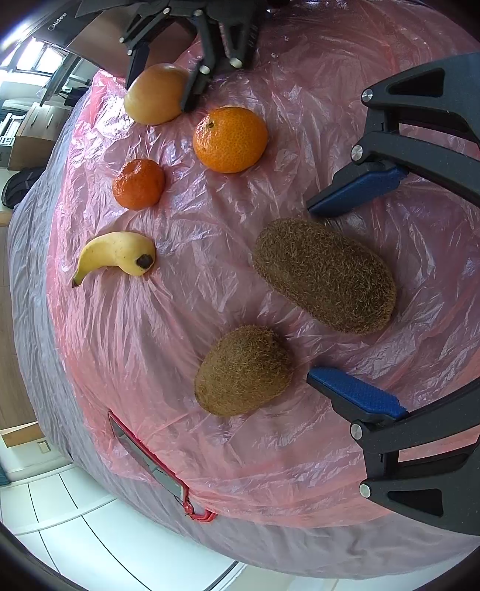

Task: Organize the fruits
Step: 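Grasp the large kiwi with the left tool while the right tool approaches the apple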

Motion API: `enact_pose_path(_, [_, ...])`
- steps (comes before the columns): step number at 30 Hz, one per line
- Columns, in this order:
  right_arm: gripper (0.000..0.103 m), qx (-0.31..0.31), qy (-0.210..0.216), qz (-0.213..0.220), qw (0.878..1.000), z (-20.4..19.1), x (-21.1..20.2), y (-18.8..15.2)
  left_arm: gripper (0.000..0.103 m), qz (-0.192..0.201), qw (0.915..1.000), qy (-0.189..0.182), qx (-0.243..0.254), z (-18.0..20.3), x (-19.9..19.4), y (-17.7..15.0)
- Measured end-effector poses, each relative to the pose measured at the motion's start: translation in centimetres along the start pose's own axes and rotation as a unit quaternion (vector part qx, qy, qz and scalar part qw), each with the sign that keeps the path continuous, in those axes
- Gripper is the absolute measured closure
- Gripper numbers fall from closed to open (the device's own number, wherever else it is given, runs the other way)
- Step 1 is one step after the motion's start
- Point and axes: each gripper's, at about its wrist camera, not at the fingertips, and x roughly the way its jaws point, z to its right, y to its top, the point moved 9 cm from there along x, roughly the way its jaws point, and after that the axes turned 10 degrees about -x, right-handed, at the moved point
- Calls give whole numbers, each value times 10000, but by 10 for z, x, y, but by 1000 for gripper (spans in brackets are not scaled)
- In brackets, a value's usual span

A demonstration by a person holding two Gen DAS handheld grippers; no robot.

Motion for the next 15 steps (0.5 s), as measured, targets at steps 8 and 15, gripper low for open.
enact_pose_path(8, [0,1680,915,154,9814,41,-3,-18,24,10,10000,6,-49,1,1,0])
enact_pose_path(15, [0,1892,685,-62,9795,52,-4,-23,23,31,9999,-35,-93,-1,-1,-2])
